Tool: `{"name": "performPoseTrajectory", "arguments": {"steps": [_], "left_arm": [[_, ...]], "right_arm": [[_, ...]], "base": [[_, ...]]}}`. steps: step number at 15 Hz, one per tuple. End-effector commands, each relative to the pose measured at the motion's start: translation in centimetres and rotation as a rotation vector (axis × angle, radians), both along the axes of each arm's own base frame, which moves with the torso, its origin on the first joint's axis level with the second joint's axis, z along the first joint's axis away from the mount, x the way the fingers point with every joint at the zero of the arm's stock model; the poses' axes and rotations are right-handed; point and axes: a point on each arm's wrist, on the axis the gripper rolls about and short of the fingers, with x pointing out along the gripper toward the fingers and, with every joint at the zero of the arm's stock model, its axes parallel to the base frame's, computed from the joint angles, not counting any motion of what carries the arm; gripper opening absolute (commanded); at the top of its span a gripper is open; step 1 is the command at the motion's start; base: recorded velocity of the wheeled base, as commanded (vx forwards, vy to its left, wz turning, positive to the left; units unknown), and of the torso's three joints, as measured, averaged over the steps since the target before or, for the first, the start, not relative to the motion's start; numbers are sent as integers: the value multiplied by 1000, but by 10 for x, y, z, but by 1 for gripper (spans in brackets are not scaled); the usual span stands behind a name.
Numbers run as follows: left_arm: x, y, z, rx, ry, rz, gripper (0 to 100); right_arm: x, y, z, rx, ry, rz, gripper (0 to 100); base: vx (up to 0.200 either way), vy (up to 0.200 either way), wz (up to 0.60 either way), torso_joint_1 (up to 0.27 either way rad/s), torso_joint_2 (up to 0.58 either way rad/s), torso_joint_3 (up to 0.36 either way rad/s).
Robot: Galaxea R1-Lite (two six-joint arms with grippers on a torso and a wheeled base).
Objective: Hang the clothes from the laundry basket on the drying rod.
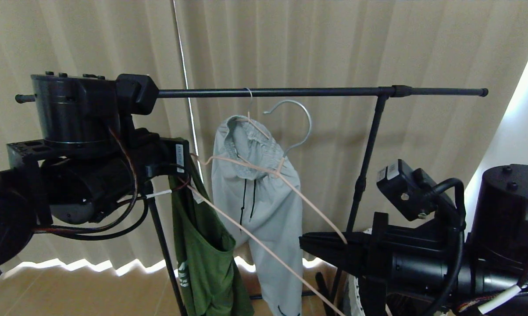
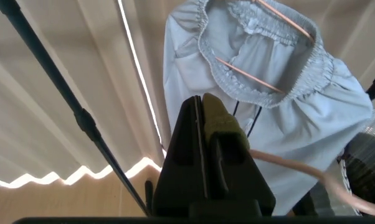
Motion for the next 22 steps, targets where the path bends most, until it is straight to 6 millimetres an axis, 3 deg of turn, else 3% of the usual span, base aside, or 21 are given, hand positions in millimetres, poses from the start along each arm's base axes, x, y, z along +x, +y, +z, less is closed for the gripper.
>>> {"name": "performPoseTrajectory", "arguments": {"steps": [1, 8, 11, 14, 22], "left_arm": [[-9, 0, 1, -1, -3, -30, 0], [-48, -8, 16, 4, -60, -378, 0], [-63, -20, 21, -10, -82, -472, 0], [-73, -25, 25, -21, -96, -516, 0], [-93, -7, 20, -22, -101, -516, 0]], "right_arm": [[5, 6, -5, -15, 15, 1, 0], [21, 22, -17, -13, 13, 0, 0], [23, 25, -19, -13, 13, -2, 0], [24, 26, -19, -12, 14, -4, 0], [30, 26, -10, 34, 26, -61, 0]], "base": [[0, 0, 0, 0, 0, 0], [0, 0, 0, 0, 0, 0], [0, 0, 0, 0, 0, 0], [0, 0, 0, 0, 0, 0], [0, 0, 0, 0, 0, 0]]}}
